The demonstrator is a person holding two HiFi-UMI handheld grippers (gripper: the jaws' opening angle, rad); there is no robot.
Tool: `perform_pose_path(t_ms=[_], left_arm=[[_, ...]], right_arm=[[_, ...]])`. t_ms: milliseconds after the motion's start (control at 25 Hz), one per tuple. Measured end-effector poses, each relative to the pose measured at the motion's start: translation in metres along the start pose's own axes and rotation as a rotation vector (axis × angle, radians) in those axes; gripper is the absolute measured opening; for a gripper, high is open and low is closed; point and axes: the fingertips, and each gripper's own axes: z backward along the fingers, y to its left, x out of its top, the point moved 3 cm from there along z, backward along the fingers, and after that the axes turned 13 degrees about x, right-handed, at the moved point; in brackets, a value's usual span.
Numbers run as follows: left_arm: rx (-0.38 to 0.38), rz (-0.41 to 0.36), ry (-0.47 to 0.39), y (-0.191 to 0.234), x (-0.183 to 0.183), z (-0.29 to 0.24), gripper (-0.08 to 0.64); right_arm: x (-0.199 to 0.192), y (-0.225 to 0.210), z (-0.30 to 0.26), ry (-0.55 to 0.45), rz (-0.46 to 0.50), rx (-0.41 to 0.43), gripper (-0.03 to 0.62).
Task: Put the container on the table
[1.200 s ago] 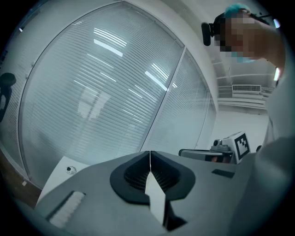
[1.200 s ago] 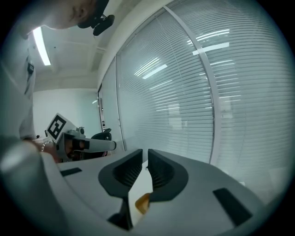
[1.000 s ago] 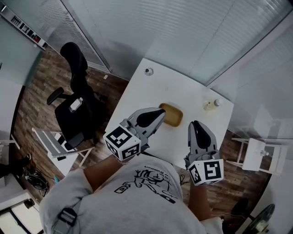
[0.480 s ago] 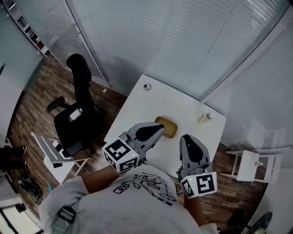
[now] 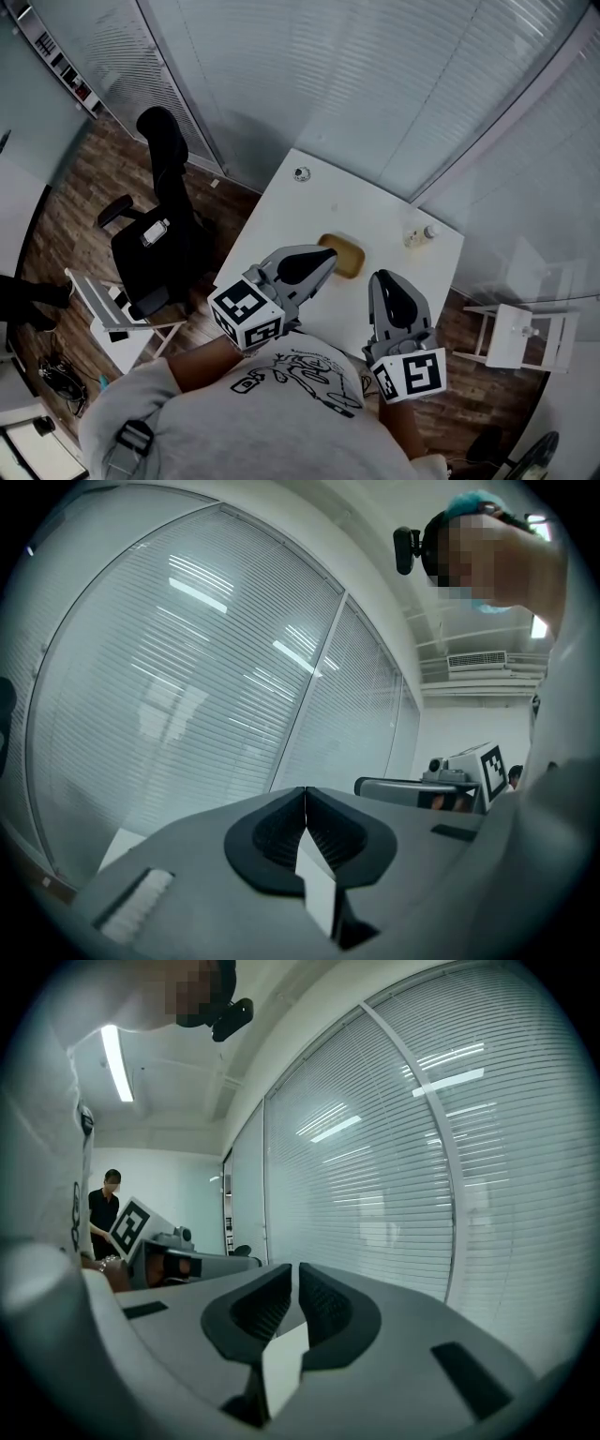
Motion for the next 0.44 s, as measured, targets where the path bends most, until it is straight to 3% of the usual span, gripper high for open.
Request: perform_pose_path(t_ms=[440], left_arm=[[0.003, 0.001, 0.012, -0.008, -0.0054, -0.0005, 0.006]], right_arm=[[0.0, -0.0009, 0.0095, -0.005, -0.002, 0.0, 0.023]])
